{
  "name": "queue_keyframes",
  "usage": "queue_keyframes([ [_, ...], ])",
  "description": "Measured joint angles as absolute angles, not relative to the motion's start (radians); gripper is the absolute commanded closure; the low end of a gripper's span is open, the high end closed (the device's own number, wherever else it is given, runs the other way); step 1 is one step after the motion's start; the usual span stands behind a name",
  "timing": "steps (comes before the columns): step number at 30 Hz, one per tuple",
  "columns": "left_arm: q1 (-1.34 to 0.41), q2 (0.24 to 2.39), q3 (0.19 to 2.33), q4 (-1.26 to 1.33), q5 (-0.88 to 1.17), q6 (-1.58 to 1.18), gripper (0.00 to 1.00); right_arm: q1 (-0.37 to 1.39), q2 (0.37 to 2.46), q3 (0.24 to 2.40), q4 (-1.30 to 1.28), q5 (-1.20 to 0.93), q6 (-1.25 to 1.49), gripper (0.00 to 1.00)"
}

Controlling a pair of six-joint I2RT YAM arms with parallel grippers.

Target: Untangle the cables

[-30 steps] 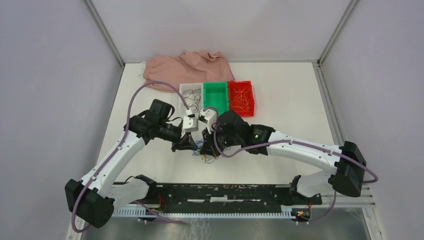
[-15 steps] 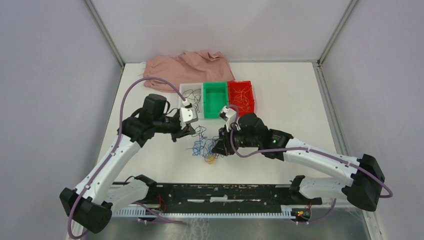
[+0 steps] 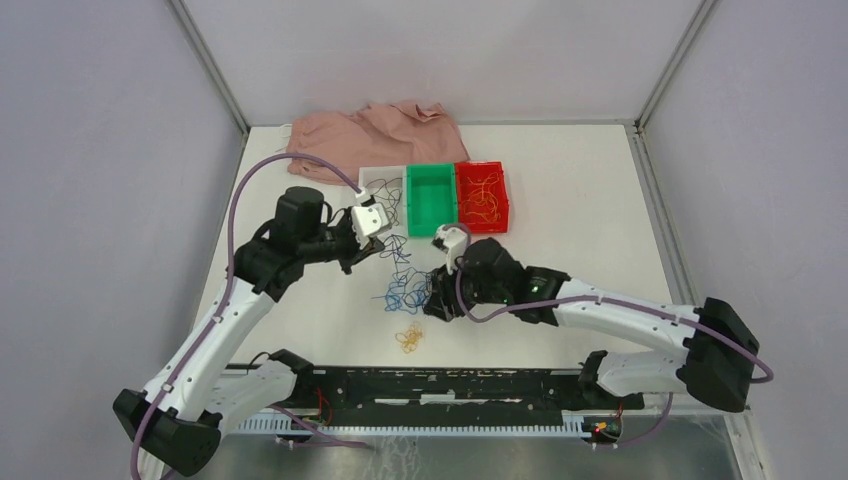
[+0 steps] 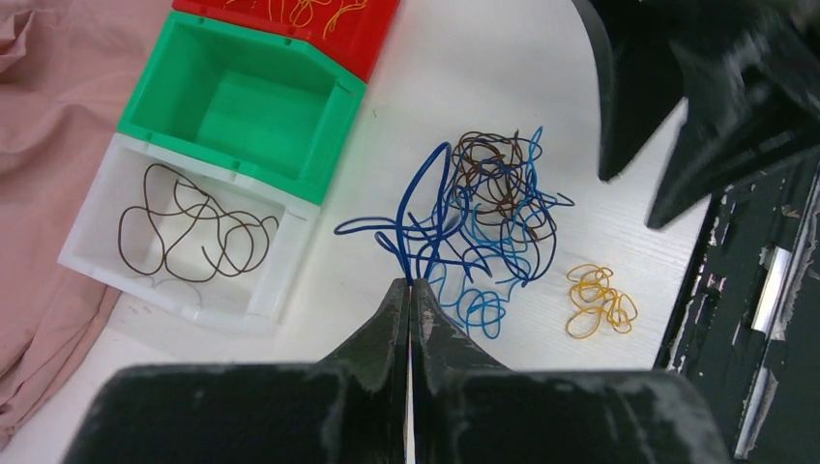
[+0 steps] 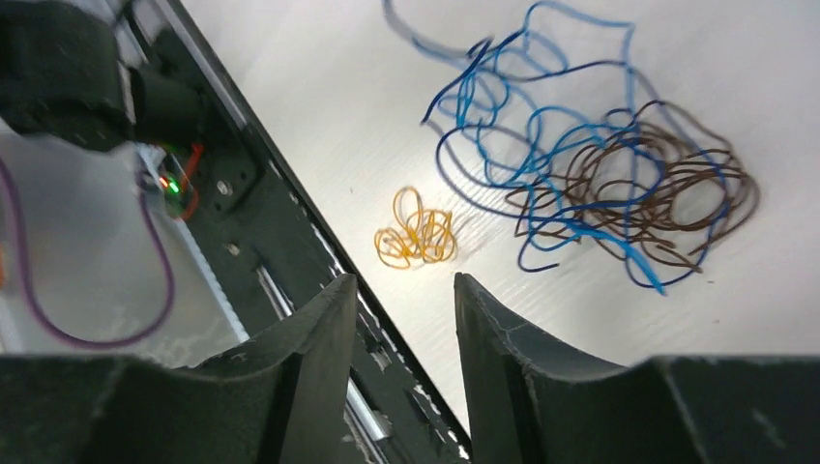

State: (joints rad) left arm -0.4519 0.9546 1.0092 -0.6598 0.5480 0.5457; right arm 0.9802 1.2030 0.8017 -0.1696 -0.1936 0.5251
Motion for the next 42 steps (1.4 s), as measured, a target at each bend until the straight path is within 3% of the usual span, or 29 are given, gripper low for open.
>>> queue_keyframes([
  [7,-0.452,0.956,1.009,-0.654,0.461,0.546,0.97,1.229,1.433,0.821,-0.15,-0.069,0.4,0.5],
  [18,-0.452,0.954,1.009,-0.656,0.363,0.547,0.97,1.291,1.681,0.871,-0.072,0.099,0.335,0.55],
  [26,-0.452,0.943,1.007,-0.669,0.357,0.554,0.97,1.292,1.73,0.884,0.01,0.172,0.33,0.86],
  [31,-0.448,0.934,0.963,-0.667,0.314,0.575,0.97,1.292,1.667,0.84,0.021,0.197,0.331,1.0],
  [35,-0.43,0.933,0.908,-0.656,0.272,0.595,0.96,1.292,1.533,0.779,0.014,0.222,0.335,0.98],
  [39,-0.42,0.933,0.87,-0.655,0.262,0.598,0.97,1.292,1.409,0.747,0.005,0.239,0.346,0.69],
  [42,-0.42,0.931,0.844,-0.642,0.257,0.598,0.97,1.292,1.402,0.747,0.012,0.241,0.356,0.6],
])
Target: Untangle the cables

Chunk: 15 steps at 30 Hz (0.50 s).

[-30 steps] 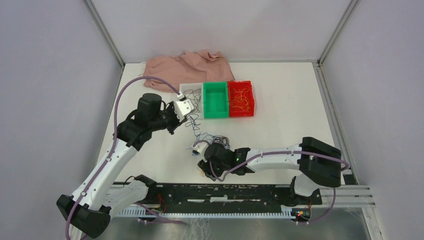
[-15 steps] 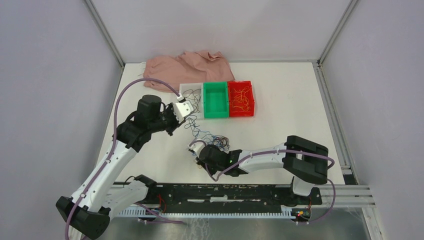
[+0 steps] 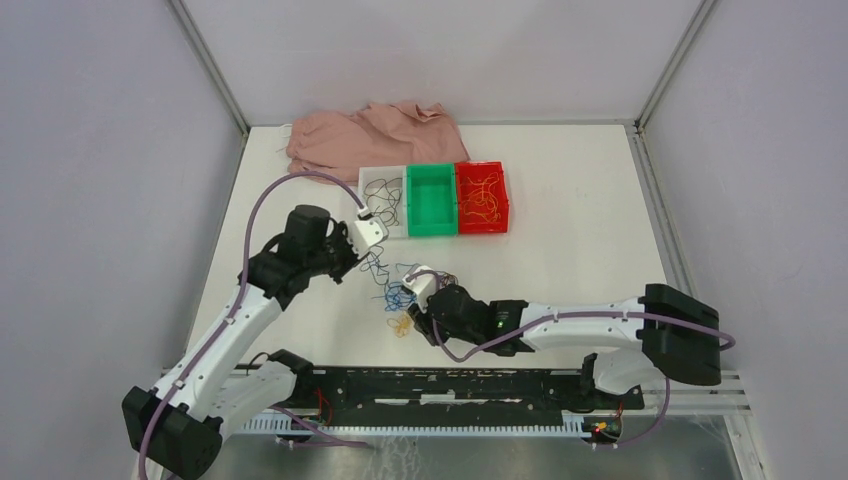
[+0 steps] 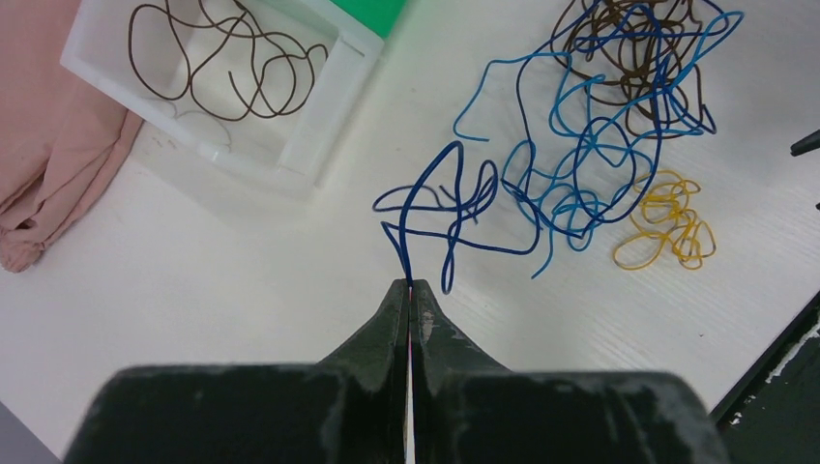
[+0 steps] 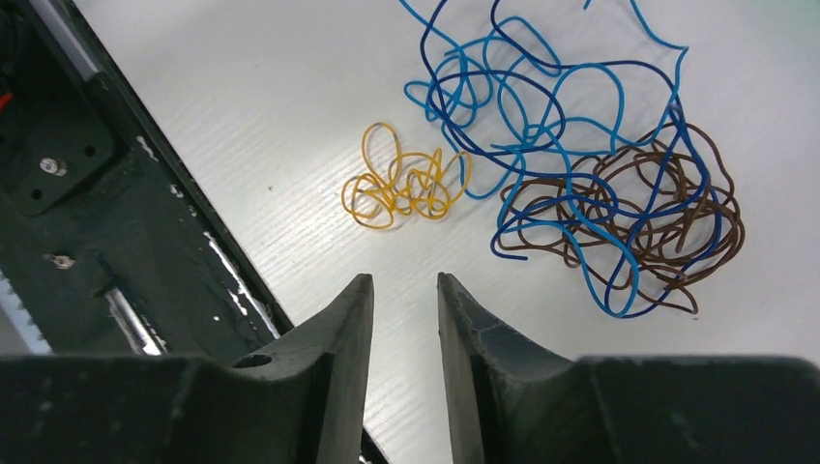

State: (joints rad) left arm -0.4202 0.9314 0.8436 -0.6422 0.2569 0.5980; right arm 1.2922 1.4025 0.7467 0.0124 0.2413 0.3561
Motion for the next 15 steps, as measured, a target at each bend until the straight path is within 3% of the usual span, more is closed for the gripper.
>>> queue_keyframes([
  [15,-0.362,0.945,0.819,-0.595,0.215,0.64,0.97,1.236,1.721,0.854,0.098,0.219,0.411,0.58],
])
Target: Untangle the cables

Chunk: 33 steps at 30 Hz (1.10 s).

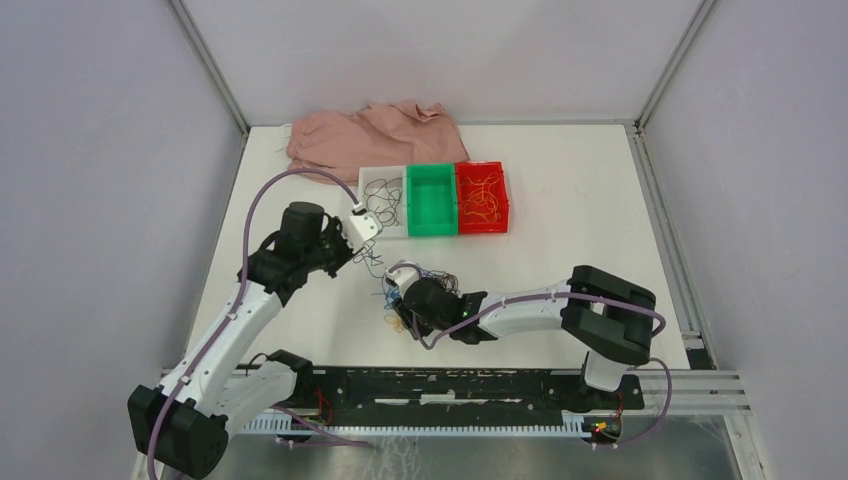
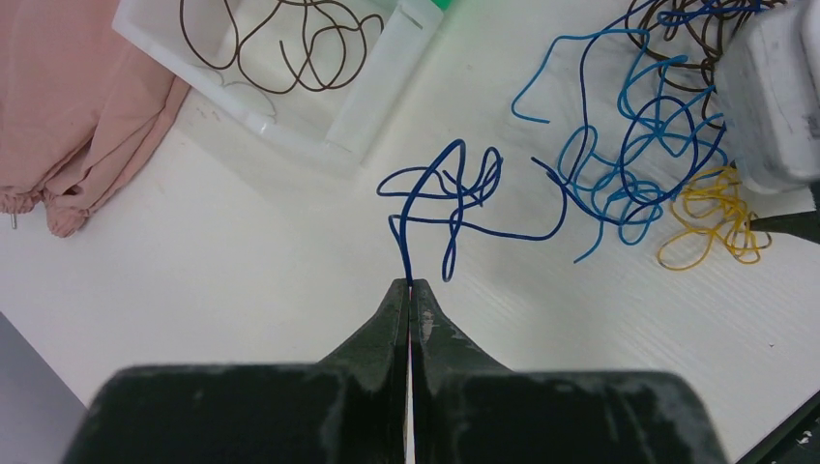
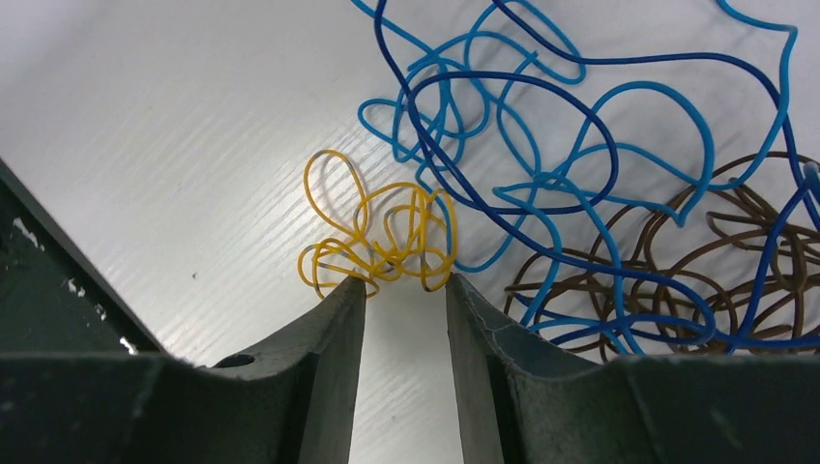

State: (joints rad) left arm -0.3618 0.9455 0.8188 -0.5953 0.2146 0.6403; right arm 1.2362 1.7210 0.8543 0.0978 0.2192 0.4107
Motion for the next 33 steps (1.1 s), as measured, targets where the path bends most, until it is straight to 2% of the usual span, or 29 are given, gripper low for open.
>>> queue_keyframes([
  [10,-0.353,0.956,0.819,-0.596,0.22,0.656,0.97,1.201,1.785,0.875,0.197,0.127,0.479,0.55],
  [15,-0.353,0.956,0.817,-0.596,0.22,0.665,0.93,1.201,1.787,0.875,0.202,0.108,0.496,0.59],
  [16,-0.353,0.956,0.817,-0.596,0.22,0.666,0.91,1.199,1.788,0.877,0.202,0.105,0.497,0.61],
  [20,-0.353,0.956,0.812,-0.598,0.224,0.667,0.66,1.196,1.806,0.898,0.202,0.08,0.503,0.69],
  [24,-0.353,0.956,0.81,-0.609,0.237,0.669,0.48,1.195,1.813,0.911,0.202,0.057,0.511,0.57],
  [27,-0.353,0.956,0.81,-0.623,0.244,0.669,0.43,1.193,1.808,0.912,0.189,0.057,0.519,0.53],
  [33,-0.345,0.956,0.809,-0.642,0.258,0.668,0.43,1.176,1.776,0.924,0.141,0.068,0.527,0.52],
])
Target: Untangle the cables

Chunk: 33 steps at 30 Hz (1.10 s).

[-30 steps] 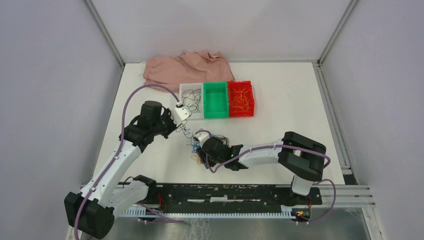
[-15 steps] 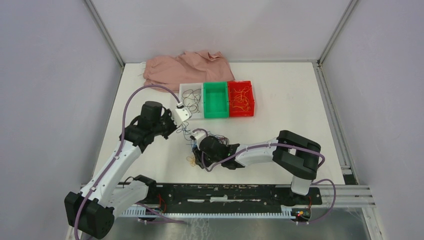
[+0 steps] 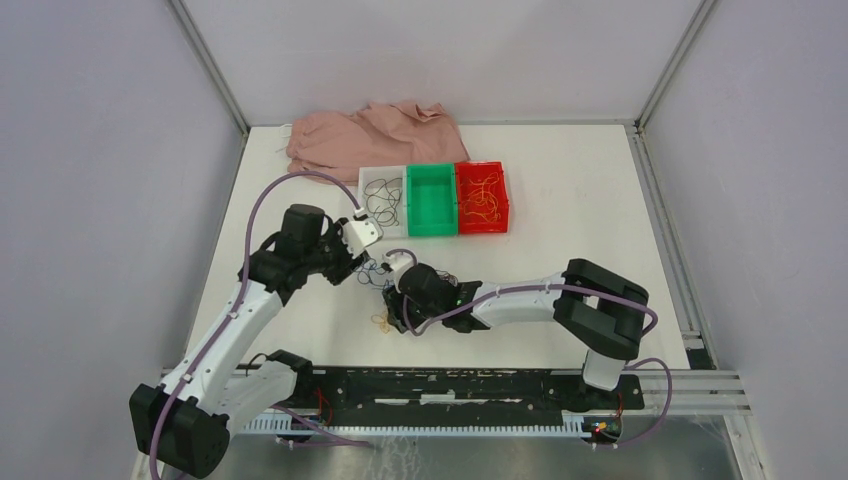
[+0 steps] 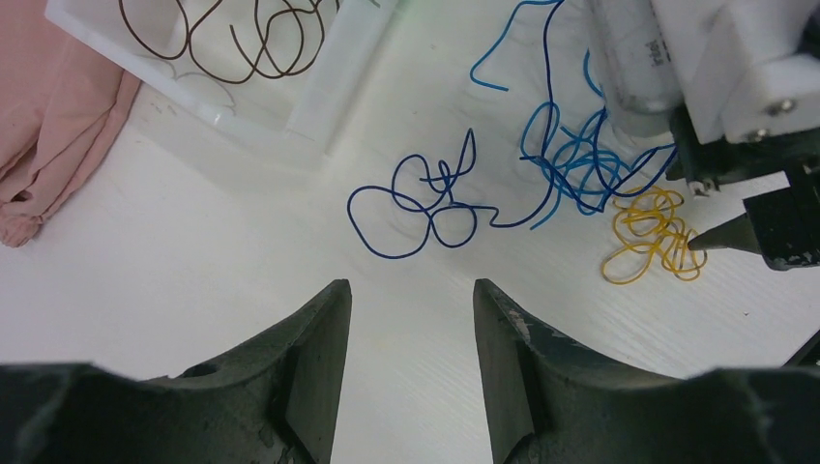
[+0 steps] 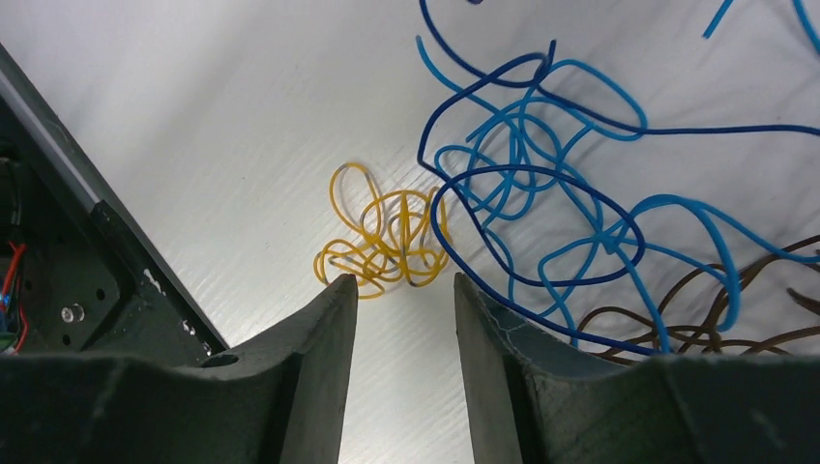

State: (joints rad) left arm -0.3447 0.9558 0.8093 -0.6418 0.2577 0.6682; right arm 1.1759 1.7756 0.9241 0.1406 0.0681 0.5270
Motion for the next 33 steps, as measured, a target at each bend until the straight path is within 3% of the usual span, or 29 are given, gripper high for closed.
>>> queue_keyframes([
  [5,-0.342,0.955,0.809,-0.657,0.274,0.668,0.43,1.161,1.784,0.958,0.135,0.08,0.539,0.6],
  [9,-0.339,0.947,0.809,-0.66,0.285,0.668,0.43,1.155,1.826,0.997,0.141,0.074,0.555,0.77],
  [15,-0.331,0.933,0.81,-0.67,0.296,0.668,0.43,1.154,1.845,1.0,0.13,0.052,0.566,0.94],
  [24,-0.331,0.933,0.881,-0.722,0.366,0.667,0.43,1.15,1.639,0.994,-0.004,-0.024,0.533,1.0],
  [33,-0.33,0.852,0.951,-0.883,0.675,0.684,0.44,1.123,1.383,1.002,-0.076,-0.134,0.509,1.0],
])
